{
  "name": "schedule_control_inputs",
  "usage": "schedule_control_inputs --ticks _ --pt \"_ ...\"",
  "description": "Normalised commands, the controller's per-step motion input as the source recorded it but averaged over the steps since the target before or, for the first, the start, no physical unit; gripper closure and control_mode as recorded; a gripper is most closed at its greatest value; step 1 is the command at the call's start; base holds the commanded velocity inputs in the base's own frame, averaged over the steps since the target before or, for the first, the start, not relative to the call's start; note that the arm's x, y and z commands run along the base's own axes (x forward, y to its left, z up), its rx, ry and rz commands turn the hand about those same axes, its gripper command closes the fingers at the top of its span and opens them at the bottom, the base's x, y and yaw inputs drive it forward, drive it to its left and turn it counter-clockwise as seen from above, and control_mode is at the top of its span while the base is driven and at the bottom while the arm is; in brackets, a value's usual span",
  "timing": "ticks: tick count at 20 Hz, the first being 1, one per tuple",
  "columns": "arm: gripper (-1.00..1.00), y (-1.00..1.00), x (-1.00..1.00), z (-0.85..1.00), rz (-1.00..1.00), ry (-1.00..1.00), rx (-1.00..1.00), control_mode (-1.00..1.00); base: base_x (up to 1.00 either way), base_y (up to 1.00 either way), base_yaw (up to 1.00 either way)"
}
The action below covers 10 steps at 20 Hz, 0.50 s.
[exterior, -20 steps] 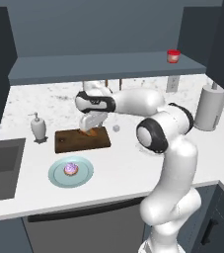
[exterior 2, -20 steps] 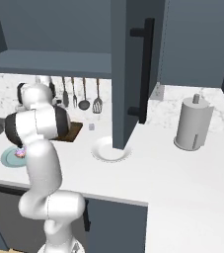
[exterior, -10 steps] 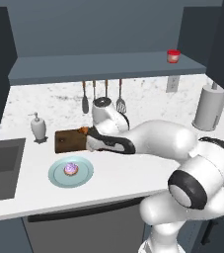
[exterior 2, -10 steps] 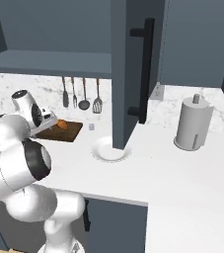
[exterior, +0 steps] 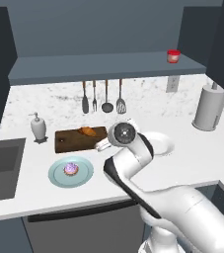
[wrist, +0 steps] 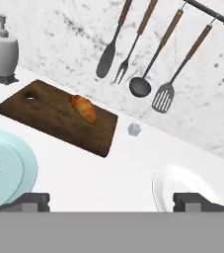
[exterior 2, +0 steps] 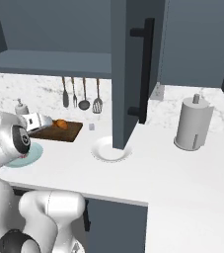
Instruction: From the different types of pastries on the counter, select a croissant and place it on the cutting board. Then retrieve a jar of jam from the cabinet and place it alongside the croissant on the cutting board.
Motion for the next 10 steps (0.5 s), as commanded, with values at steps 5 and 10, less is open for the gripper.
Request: schedule_control_inputs --ticks 5,10 --pt "-1.00 -0.24 -0.66 1.00 -0.28 -0.41 0.24 -1.00 0.00 0.00 0.00" --pt "-1.00 -0.18 -0.75 0.98 -0.17 -0.15 0.21 -1.00 0.00 0.00 0.00"
